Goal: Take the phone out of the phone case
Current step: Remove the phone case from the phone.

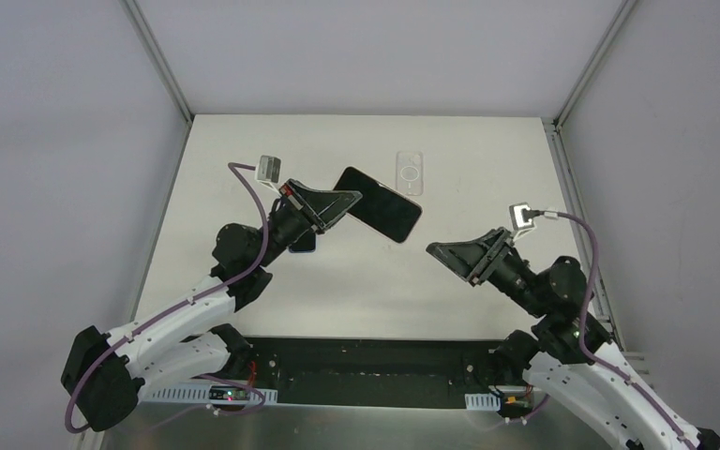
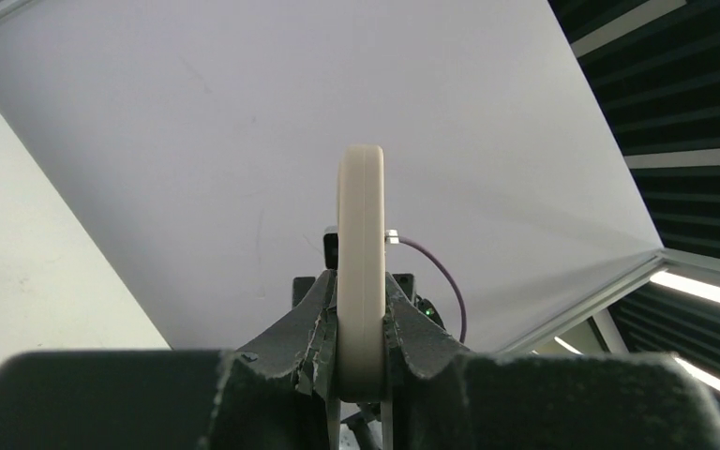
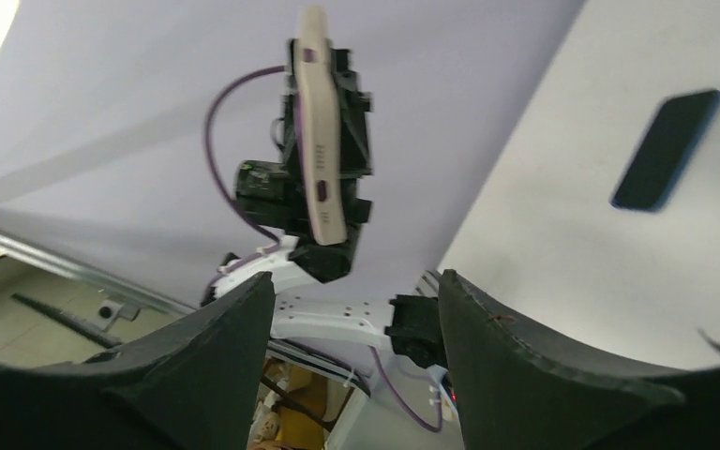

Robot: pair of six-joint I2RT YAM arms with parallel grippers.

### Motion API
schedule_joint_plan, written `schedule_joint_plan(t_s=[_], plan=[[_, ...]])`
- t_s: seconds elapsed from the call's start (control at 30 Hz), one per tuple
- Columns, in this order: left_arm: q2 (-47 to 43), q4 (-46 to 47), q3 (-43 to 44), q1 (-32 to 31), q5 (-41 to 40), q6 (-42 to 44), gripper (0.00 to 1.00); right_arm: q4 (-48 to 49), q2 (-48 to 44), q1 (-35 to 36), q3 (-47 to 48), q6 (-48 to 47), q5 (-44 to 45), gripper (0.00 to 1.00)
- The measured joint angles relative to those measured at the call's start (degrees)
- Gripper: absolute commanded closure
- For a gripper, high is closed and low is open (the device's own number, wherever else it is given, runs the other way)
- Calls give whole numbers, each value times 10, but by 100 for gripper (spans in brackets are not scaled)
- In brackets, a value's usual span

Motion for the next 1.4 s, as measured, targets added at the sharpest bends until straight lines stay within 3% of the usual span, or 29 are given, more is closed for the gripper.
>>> schedule_joint_plan(t_s=[0.33,0.6,0.77,0.93,1.4], plan=[[6,-80,1,0,-15,43,100,-217,87,63,63,-43,160,10],[6,-152,3,0,-29,60,100,-165,21,67,-9,-47,180,4],[6,-196,11,0,-29,71,100,-153,39,67,-9,-50,179,4],[6,-249,20,0,-30,87,100,-153,71,67,-9,-44,180,7],[-12,-316,24,0,-47,101,100,-78,83,67,-31,-4,117,34]])
